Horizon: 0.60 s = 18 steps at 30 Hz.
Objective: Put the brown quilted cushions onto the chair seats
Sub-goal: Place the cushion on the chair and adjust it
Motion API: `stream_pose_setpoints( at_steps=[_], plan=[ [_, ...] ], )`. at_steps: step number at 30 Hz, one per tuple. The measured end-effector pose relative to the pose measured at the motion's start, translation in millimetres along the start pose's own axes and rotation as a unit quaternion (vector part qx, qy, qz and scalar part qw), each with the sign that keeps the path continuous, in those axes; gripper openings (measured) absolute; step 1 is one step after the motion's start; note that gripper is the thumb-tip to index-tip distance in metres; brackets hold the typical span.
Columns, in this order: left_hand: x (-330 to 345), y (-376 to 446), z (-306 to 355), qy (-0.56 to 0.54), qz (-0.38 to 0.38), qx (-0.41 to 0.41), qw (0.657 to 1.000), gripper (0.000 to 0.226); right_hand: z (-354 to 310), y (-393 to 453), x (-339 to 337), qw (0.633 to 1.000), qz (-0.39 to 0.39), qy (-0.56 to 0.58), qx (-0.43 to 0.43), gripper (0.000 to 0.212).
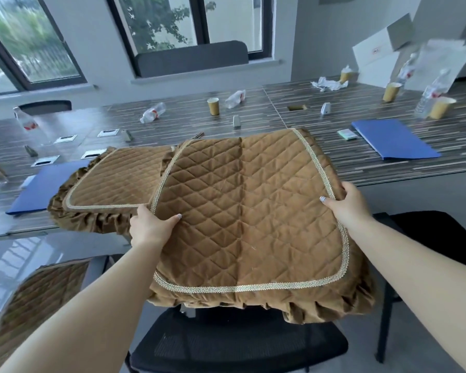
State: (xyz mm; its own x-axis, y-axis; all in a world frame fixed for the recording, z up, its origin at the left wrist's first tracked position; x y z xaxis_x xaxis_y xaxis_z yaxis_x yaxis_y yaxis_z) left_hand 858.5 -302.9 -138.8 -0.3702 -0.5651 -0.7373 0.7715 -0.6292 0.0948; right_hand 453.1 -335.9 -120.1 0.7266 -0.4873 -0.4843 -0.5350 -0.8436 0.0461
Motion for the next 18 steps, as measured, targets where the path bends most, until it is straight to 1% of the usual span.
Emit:
stream_pose_setpoints(
  at_steps=[4, 7, 9, 10, 12, 14, 15, 16, 18],
  plan=[
    [10, 18, -4, -0.004, -0.015, -0.035, 0.999, 0.089, -27, 17, 17, 0.999, 0.002, -0.018, -0.037, 0.039],
    [17, 30, -4, -0.011, -0.045, -0.071, 0.996, 0.096, -56, 30, 28, 0.997, -0.006, -0.023, -0.079, 0.039],
    [21, 35, 7, -0.026, -0.059, -0.06, 0.996, 0.102, -77, 35, 35, 0.991, -0.015, -0.031, -0.127, 0.042],
    [21, 38, 17, -0.033, -0.054, -0.032, 0.997, 0.104, -90, 37, 40, 0.986, -0.025, -0.034, -0.158, 0.044],
    [17, 38, 44, -0.031, -0.027, 0.063, 0.997, 0.102, -112, 36, 47, 0.971, -0.058, -0.054, -0.227, 0.045],
    [8, 35, 76, -0.039, 0.022, 0.184, 0.982, 0.099, -135, 31, 57, 0.935, -0.103, -0.127, -0.313, 0.044],
    [1, 30, 93, -0.049, 0.049, 0.249, 0.966, 0.097, -145, 27, 62, 0.906, -0.122, -0.18, -0.364, 0.041],
    [-6, 27, 108, -0.059, 0.074, 0.31, 0.946, 0.095, -158, 24, 67, 0.867, -0.137, -0.225, -0.422, 0.038],
    [-16, 18, 133, -0.043, 0.088, 0.431, 0.897, 0.089, -180, 19, 75, 0.797, -0.164, -0.275, -0.512, 0.032]
  ],
)
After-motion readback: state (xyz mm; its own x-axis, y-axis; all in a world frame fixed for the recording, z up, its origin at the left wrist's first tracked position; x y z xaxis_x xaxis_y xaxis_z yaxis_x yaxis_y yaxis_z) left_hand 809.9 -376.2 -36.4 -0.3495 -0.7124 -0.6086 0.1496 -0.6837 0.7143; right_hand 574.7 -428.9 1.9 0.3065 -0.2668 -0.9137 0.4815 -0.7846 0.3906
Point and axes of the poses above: each hand's wrist, its own y-axis towards the middle knuckle, its own x-axis out of the palm, z = x × y, the point moved 3 cm from there along y, towards the middle knuckle, and after that the axes turned 15 degrees about z, right-handed, at the moved point
